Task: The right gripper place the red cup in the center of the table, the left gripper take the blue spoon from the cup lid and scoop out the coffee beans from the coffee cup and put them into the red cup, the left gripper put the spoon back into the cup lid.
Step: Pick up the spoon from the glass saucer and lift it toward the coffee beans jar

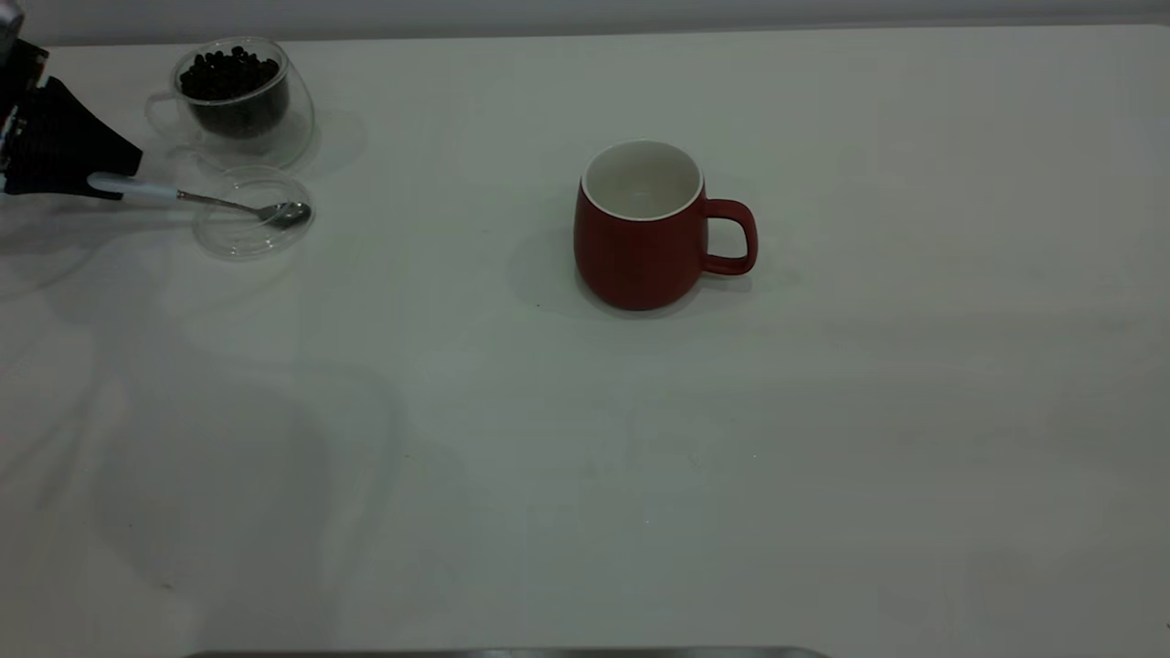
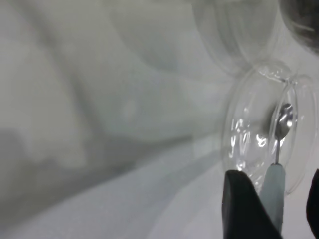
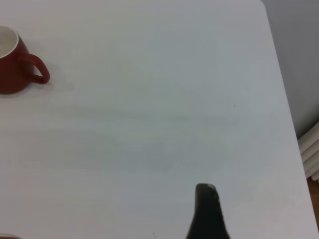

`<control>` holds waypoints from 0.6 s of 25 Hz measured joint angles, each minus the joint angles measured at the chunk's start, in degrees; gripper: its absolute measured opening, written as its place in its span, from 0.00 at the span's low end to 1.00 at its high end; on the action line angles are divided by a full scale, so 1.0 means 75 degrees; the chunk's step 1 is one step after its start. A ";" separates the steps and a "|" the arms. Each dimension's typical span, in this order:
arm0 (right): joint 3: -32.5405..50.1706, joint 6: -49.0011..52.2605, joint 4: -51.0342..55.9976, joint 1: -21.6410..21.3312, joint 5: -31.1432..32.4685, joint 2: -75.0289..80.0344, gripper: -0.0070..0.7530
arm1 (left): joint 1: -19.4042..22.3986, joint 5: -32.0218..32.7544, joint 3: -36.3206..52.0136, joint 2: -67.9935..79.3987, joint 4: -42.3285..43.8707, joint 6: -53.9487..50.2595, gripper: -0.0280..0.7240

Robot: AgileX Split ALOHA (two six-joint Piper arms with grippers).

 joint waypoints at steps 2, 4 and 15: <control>0.0000 0.0000 0.0000 0.0000 0.0000 0.0000 0.79 | -0.0022 0.0000 0.0000 0.0006 0.0000 0.0025 0.55; 0.0000 0.0000 0.0000 0.0000 0.0000 0.0000 0.79 | -0.0045 0.0000 0.0000 0.0006 0.0000 0.0032 0.55; 0.0000 0.0000 0.0000 0.0000 0.0000 0.0000 0.79 | -0.0198 0.0000 0.0000 0.0312 -0.0058 0.0095 0.55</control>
